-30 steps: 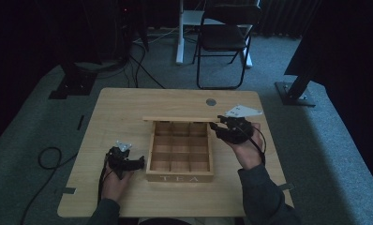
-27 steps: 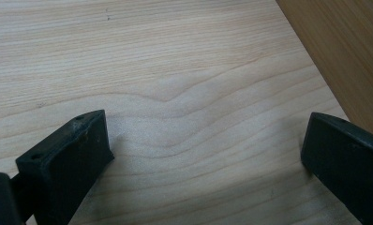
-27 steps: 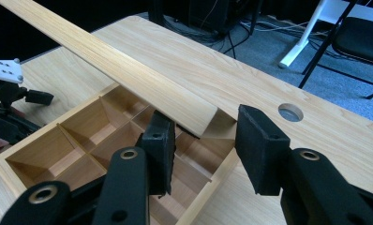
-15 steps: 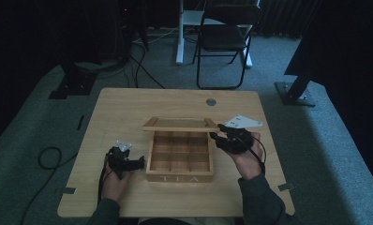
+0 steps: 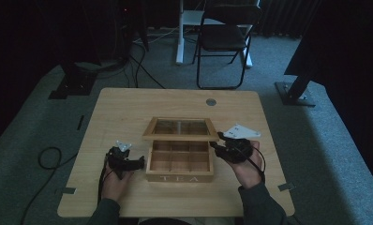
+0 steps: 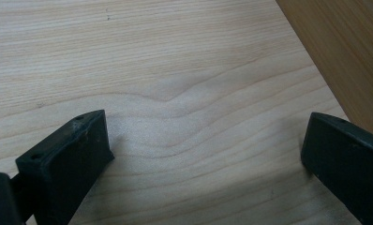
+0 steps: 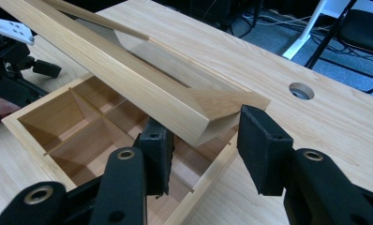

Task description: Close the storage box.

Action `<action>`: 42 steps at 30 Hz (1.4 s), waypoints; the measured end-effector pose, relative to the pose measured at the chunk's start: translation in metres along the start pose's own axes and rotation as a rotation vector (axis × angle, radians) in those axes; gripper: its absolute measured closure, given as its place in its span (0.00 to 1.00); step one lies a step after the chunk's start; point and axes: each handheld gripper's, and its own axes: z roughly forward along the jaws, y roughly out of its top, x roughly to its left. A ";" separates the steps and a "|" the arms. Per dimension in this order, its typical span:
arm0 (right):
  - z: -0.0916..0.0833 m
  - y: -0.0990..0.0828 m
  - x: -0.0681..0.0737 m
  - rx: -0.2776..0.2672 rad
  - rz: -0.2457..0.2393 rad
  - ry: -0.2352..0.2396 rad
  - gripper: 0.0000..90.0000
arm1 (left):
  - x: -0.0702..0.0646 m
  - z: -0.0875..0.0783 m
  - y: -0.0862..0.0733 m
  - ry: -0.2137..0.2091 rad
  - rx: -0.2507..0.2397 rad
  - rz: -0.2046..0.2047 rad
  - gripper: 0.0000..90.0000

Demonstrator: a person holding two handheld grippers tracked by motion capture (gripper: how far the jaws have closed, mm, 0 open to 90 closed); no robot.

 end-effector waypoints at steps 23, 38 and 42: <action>0.001 -0.030 0.008 -0.002 0.038 0.034 0.60 | 0.000 0.000 0.000 0.000 0.003 0.001 0.02; 0.004 -0.044 0.012 -0.008 0.046 0.041 0.60 | 0.000 0.000 0.000 0.000 0.004 0.002 0.02; 0.004 -0.046 0.013 -0.009 0.047 0.043 0.60 | 0.000 0.000 0.000 0.000 0.004 0.002 0.02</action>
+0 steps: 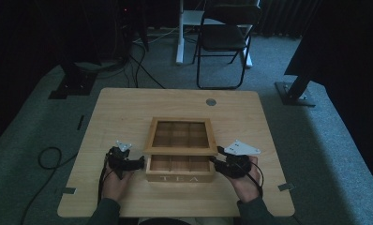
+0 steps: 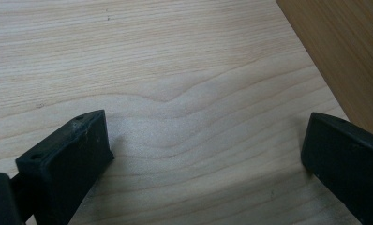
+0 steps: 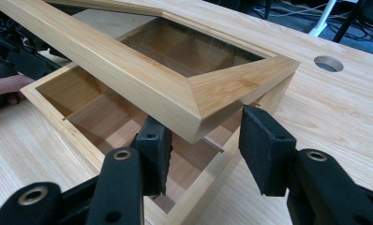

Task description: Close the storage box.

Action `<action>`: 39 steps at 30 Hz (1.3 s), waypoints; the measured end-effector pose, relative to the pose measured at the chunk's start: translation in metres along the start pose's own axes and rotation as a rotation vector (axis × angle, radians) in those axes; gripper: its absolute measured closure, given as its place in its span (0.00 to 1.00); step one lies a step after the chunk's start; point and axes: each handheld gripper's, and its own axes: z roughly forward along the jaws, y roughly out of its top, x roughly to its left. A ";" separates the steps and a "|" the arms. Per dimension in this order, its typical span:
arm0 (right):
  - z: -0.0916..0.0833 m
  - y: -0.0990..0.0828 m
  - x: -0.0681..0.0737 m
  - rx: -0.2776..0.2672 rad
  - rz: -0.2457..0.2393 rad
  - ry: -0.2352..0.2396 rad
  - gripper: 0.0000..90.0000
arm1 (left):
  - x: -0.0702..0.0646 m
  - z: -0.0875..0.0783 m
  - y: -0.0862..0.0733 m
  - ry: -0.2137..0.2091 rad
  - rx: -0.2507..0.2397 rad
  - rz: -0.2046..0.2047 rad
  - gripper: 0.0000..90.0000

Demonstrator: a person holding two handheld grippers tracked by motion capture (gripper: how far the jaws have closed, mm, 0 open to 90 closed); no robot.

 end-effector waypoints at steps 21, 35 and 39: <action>0.002 -0.013 0.005 0.030 -0.005 0.007 0.60 | 0.000 0.000 0.000 0.001 -0.002 -0.003 0.02; 0.005 -0.026 0.007 0.051 0.011 0.028 0.60 | 0.000 0.000 0.000 -0.001 0.002 0.004 0.02; 0.006 -0.029 0.007 0.054 0.013 0.030 0.60 | 0.000 0.000 0.000 -0.001 0.002 0.003 0.02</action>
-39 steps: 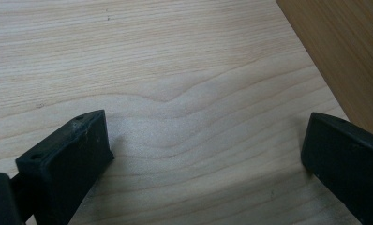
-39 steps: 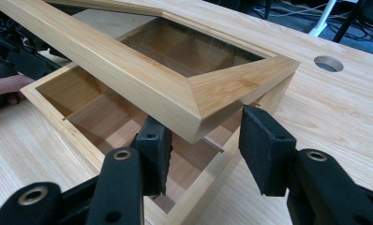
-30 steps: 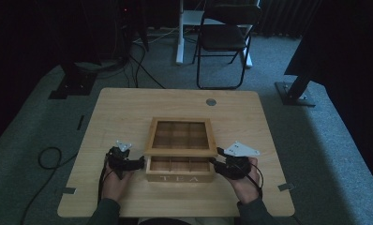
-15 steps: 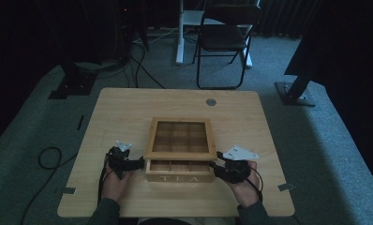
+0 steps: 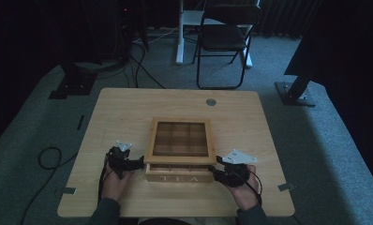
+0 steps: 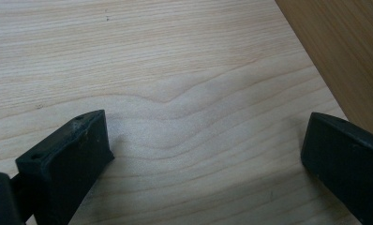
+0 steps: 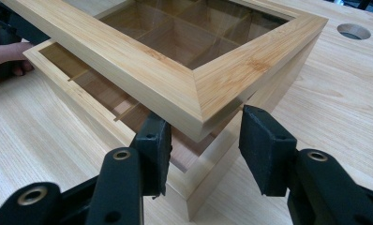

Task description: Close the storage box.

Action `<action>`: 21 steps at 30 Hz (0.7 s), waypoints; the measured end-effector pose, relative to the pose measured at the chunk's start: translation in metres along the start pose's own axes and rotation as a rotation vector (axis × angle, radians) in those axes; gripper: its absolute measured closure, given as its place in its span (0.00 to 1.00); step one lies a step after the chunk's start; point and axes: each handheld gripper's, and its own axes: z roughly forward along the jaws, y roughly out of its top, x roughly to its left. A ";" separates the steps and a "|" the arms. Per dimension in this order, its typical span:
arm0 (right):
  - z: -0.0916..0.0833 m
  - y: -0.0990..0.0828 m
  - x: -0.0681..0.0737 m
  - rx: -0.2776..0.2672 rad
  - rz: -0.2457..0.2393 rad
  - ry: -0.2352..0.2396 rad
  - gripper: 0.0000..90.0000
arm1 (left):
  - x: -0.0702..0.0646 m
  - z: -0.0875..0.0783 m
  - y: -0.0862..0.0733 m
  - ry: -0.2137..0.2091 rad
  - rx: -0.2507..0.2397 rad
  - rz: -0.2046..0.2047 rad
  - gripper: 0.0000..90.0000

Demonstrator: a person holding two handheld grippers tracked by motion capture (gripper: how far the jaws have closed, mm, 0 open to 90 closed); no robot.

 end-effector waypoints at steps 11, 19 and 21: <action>0.002 -0.007 -0.002 0.007 0.004 0.009 0.59 | 0.000 0.000 0.000 0.000 0.000 -0.001 0.02; 0.006 -0.013 -0.001 0.031 0.002 0.009 0.59 | 0.000 0.000 0.000 0.000 0.000 0.000 0.02; 0.006 -0.014 0.000 0.038 -0.007 0.004 0.59 | 0.000 0.000 0.000 0.000 0.000 -0.001 0.02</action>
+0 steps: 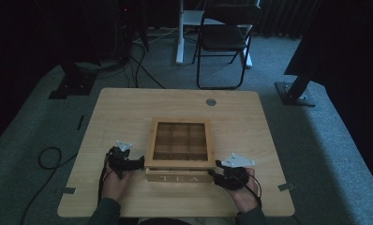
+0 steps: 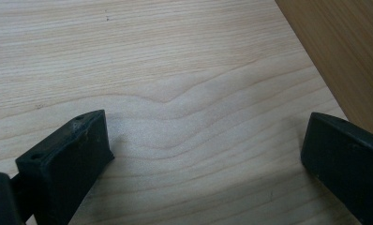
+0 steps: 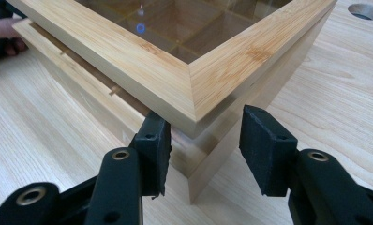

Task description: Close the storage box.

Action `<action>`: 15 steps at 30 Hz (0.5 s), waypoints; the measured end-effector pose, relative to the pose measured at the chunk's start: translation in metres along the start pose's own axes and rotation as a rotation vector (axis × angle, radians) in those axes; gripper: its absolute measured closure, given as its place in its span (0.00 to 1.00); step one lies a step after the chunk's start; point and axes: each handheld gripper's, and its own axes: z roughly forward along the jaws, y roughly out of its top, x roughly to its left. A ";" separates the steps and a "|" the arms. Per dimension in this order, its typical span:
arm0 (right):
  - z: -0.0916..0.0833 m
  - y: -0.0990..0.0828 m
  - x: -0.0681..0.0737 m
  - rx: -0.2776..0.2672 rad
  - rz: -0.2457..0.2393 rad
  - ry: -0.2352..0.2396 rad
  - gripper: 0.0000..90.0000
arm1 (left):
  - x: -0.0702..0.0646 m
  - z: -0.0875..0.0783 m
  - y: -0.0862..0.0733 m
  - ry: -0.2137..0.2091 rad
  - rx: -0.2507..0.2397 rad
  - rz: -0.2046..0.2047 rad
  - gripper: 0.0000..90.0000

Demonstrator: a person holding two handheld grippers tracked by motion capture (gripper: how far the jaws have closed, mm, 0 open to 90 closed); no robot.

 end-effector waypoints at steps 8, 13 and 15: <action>0.003 -0.006 -0.001 0.026 -0.005 0.022 0.60 | 0.000 0.000 0.000 0.000 -0.002 -0.002 0.02; 0.001 -0.011 -0.001 0.045 -0.008 0.031 0.60 | 0.000 0.000 0.000 0.000 -0.001 -0.001 0.02; 0.001 -0.014 -0.001 0.057 -0.013 0.038 0.60 | 0.000 0.000 0.000 0.000 -0.002 -0.002 0.02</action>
